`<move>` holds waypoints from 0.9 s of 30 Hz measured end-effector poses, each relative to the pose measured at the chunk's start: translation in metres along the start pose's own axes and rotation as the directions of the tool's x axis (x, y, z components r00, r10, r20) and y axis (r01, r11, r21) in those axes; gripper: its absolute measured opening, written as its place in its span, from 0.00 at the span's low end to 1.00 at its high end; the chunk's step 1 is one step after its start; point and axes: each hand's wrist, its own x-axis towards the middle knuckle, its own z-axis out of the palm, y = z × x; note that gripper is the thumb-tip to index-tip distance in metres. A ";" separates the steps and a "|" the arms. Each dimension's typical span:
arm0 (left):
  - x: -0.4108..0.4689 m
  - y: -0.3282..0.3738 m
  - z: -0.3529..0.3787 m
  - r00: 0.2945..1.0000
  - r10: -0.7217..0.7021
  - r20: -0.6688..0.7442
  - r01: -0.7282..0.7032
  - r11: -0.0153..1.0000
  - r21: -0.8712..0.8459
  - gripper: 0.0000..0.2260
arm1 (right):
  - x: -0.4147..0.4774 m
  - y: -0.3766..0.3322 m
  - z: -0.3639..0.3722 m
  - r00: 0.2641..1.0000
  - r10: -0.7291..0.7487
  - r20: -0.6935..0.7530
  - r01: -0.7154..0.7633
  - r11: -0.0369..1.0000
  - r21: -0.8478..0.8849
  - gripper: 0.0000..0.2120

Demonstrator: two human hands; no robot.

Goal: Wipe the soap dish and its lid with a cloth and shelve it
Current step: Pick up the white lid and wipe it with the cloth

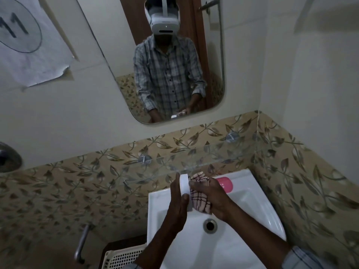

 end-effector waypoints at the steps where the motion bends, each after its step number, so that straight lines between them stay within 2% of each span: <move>1: -0.003 -0.003 -0.001 0.998 -0.011 0.059 0.009 0.999 0.033 0.36 | -0.001 -0.001 -0.002 0.997 -0.081 0.000 0.080 0.979 -0.187 0.12; 3: -0.006 -0.004 -0.005 0.990 -0.087 0.111 0.093 0.995 -0.048 0.34 | -0.002 -0.004 -0.008 0.982 -0.190 -0.026 0.157 0.875 -0.459 0.16; 4: -0.005 -0.001 -0.007 0.980 -0.179 0.085 0.193 0.960 -0.201 0.33 | -0.003 -0.005 -0.011 0.975 -0.222 -0.018 0.180 0.832 -0.524 0.18; 5: -0.001 0.004 -0.011 0.949 -0.311 0.059 0.310 0.876 -0.369 0.31 | -0.005 -0.008 -0.015 0.966 -0.257 0.031 0.226 0.776 -0.588 0.19; 6: 0.005 0.012 -0.016 0.887 -0.454 0.083 0.428 0.742 -0.516 0.28 | -0.007 -0.009 -0.018 0.948 -0.293 0.126 0.299 0.684 -0.665 0.21; 7: 0.012 0.021 -0.020 0.801 -0.571 0.179 0.547 0.577 -0.607 0.28 | -0.009 -0.008 -0.021 0.921 -0.302 0.246 0.379 0.547 -0.746 0.23; 9: 0.022 0.044 -0.025 0.637 -0.655 0.406 0.711 0.295 -0.638 0.35 | -0.012 0.001 -0.022 0.856 -0.244 0.456 0.507 0.220 -0.833 0.27; 10: 0.024 0.056 -0.024 0.598 -0.655 0.462 0.732 0.212 -0.648 0.37 | -0.013 0.008 -0.020 0.833 -0.199 0.516 0.543 0.114 -0.832 0.29; 11: 0.028 0.063 -0.020 0.586 -0.671 0.454 0.727 0.188 -0.660 0.35 | -0.015 0.014 -0.019 0.828 -0.188 0.528 0.549 0.080 -0.832 0.29; 12: 0.031 0.065 -0.014 0.589 -0.702 0.401 0.717 0.224 -0.660 0.32 | -0.016 0.018 -0.016 0.839 -0.215 0.500 0.529 0.108 -0.842 0.29; 13: 0.032 0.065 -0.008 0.603 -0.725 0.333 0.703 0.285 -0.651 0.29 | -0.016 0.019 -0.013 0.864 -0.256 0.434 0.487 0.209 -0.848 0.27; 15: 0.026 0.060 0.002 0.650 -0.726 0.225 0.664 0.398 -0.634 0.27 | -0.012 0.022 -0.008 0.934 -0.266 0.241 0.350 0.528 -0.774 0.20; 16: 0.020 0.055 0.005 0.699 -0.696 0.164 0.621 0.476 -0.623 0.26 | -0.009 0.025 -0.006 0.957 -0.249 0.145 0.278 0.665 -0.693 0.17; 18: 0.011 0.040 0.009 0.811 -0.585 0.011 0.482 0.657 -0.580 0.23 | -0.003 0.026 -0.004 0.990 -0.139 -0.033 0.113 0.905 -0.410 0.11; 19: 0.007 0.035 0.010 0.864 -0.503 -0.033 0.402 0.727 -0.557 0.24 | 0.000 0.024 -0.003 0.996 -0.037 -0.087 0.022 0.986 -0.167 0.09; 20: 0.005 0.032 0.011 0.901 -0.433 -0.017 0.352 0.756 -0.552 0.25 | 0.002 0.020 -0.001 0.993 0.061 -0.100 -0.052 0.995 0.089 0.09; 21: 0.005 0.030 0.010 0.925 -0.380 0.015 0.320 0.756 -0.571 0.26 | 0.004 0.013 0.000 0.986 0.126 -0.106 -0.091 0.955 0.283 0.09; 22: 0.004 0.029 0.007 0.939 -0.341 0.040 0.297 0.749 -0.592 0.25 | 0.006 0.006 -0.001 0.982 0.151 -0.115 -0.096 0.916 0.389 0.10; 24: 0.003 0.025 -0.003 0.943 -0.332 0.026 0.282 0.752 -0.596 0.25 | 0.008 -0.007 -0.006 0.982 0.116 -0.152 -0.036 0.893 0.448 0.11; 27: 0.000 0.017 -0.016 0.873 -0.486 0.035 0.385 0.644 -0.662 0.20 | 0.005 -0.021 -0.027 0.970 -0.013 -0.243 0.118 0.897 0.425 0.12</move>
